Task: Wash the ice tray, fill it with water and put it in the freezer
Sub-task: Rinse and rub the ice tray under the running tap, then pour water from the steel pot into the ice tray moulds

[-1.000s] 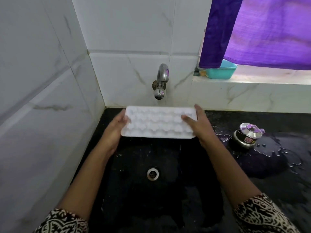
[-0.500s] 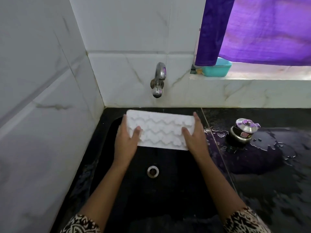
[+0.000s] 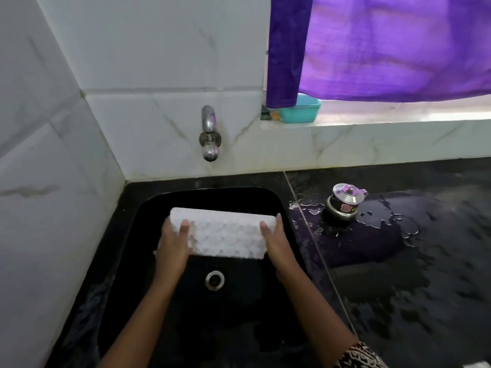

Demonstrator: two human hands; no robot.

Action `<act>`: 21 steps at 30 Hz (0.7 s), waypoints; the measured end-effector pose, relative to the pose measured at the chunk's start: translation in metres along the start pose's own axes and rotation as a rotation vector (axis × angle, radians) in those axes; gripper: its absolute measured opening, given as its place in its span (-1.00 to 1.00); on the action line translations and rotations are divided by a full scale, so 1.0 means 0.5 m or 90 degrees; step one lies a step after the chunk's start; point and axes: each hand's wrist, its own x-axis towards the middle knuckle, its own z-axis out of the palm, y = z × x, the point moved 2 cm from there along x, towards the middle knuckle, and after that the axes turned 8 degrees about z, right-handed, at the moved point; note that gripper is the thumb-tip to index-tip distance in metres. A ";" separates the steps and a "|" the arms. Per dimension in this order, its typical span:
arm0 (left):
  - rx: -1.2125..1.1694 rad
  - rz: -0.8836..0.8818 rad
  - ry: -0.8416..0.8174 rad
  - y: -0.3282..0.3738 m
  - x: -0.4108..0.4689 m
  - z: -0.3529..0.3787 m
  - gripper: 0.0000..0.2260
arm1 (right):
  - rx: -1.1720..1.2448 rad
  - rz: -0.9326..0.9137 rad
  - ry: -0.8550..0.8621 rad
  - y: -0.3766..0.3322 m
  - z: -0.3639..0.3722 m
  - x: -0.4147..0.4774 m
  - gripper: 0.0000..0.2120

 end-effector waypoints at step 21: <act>-0.059 0.130 -0.271 0.121 -0.302 0.541 0.06 | 0.036 -0.019 0.223 0.178 -0.678 0.052 -0.57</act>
